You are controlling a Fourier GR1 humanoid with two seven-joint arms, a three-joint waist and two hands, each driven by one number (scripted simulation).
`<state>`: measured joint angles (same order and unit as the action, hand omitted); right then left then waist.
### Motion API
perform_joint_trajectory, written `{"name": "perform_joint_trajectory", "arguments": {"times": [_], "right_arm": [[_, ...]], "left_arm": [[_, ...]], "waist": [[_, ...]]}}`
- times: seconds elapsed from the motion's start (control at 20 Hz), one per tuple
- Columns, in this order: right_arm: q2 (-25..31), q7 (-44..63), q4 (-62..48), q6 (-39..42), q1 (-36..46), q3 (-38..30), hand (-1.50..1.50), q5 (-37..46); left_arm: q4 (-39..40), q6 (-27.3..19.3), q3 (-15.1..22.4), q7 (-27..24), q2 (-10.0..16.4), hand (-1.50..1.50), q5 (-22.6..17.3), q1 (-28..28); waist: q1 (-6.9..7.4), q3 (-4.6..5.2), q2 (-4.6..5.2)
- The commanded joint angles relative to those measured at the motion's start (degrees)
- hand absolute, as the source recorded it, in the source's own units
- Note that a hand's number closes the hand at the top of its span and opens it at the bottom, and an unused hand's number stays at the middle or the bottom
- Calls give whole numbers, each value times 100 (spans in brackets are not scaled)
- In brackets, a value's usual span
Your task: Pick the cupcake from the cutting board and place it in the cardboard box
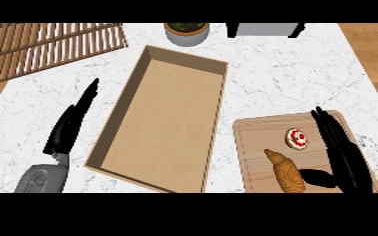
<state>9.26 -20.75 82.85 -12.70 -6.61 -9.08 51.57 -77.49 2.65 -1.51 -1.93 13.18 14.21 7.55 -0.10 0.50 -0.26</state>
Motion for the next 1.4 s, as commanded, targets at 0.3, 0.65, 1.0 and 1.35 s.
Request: {"name": "perform_joint_trajectory", "arguments": {"times": [0.3, 0.65, 1.0, 1.35], "right_arm": [[-10, -215, -1121, -252, 648, -24, -150, 29], [-158, -254, -1331, -1227, 1076, 1, 150, 536], [-170, -710, -1251, -1983, 894, -250, 150, 312], [-897, 902, -1000, -1965, 618, 1330, 150, 1818]], "left_arm": [[182, -115, 75, -223, -279, 0, 210, -158], [-46, 109, -70, -74, -99, 0, 90, -75], [351, -127, 14, -376, -289, 0, 315, -106], [126, 52, 111, -42, -291, 0, 284, 240]], "waist": [[30, -53, 31], [54, -54, 30], [5, -52, 33], [295, -18, 74]]}}
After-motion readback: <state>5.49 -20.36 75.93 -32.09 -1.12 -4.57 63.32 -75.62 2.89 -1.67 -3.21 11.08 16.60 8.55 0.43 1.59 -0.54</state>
